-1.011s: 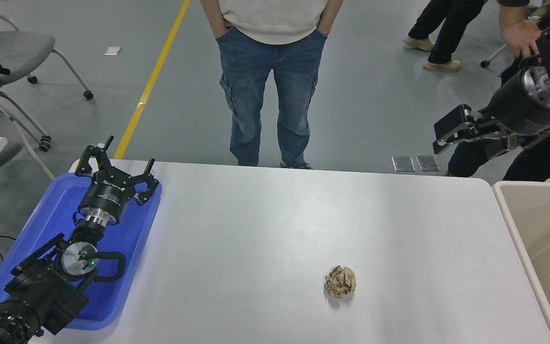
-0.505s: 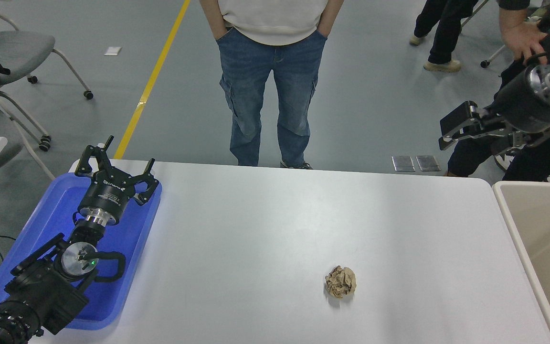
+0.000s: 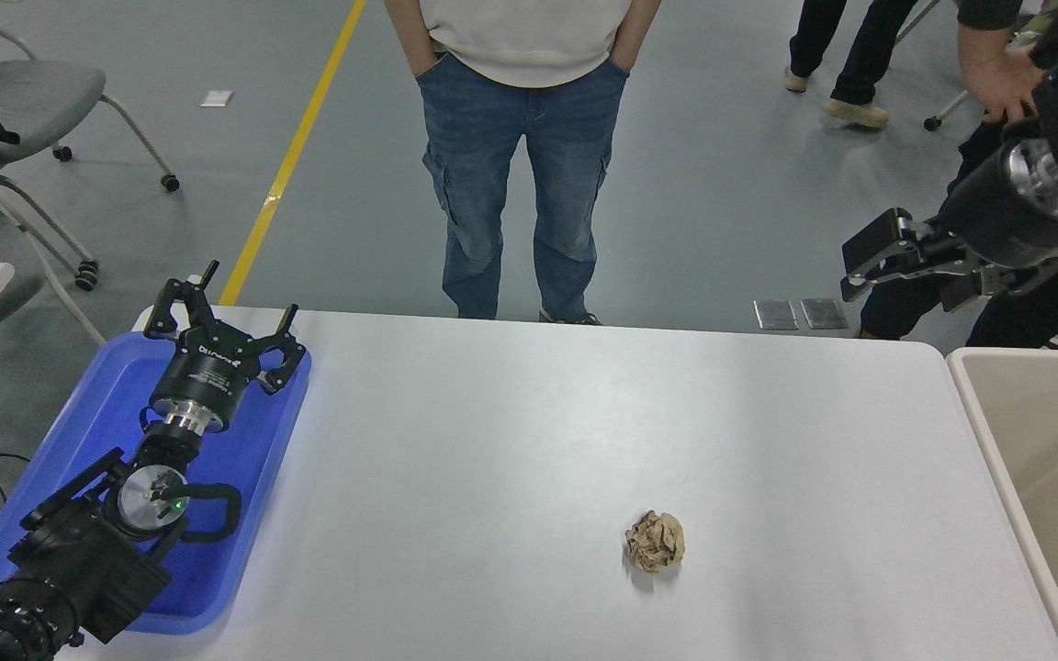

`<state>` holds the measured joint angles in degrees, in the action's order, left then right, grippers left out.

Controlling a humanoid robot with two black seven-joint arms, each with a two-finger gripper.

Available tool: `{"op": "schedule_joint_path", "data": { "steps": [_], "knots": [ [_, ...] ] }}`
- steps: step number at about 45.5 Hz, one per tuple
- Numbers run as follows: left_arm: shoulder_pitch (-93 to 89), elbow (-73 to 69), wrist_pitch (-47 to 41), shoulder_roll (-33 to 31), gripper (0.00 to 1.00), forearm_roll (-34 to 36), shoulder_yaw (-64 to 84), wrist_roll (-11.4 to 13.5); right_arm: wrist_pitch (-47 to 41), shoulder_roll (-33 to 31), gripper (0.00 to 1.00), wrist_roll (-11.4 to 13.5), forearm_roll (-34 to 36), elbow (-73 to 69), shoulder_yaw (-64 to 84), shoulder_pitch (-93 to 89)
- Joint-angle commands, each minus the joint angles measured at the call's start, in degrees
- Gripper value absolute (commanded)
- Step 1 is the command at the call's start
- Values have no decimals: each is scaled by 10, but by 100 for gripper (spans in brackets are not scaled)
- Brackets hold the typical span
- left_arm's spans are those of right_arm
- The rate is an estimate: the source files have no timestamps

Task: Pick up paper ball place in dustbin

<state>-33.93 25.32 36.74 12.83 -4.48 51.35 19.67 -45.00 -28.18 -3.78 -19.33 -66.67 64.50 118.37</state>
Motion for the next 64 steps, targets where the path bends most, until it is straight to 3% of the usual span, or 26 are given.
{"op": "schedule_joint_path", "data": {
  "steps": [1,39,64],
  "knots": [
    [0,0,0,0,100,0,0,-1,0,22,100,-1,0,2,-25,-74],
    [0,0,0,0,100,0,0,-1,69,115,100,-2,-10,180,-177,-355],
    [0,0,0,0,100,0,0,0,72,119,100,-3,-10,183,-258,-441]
  ]
}}
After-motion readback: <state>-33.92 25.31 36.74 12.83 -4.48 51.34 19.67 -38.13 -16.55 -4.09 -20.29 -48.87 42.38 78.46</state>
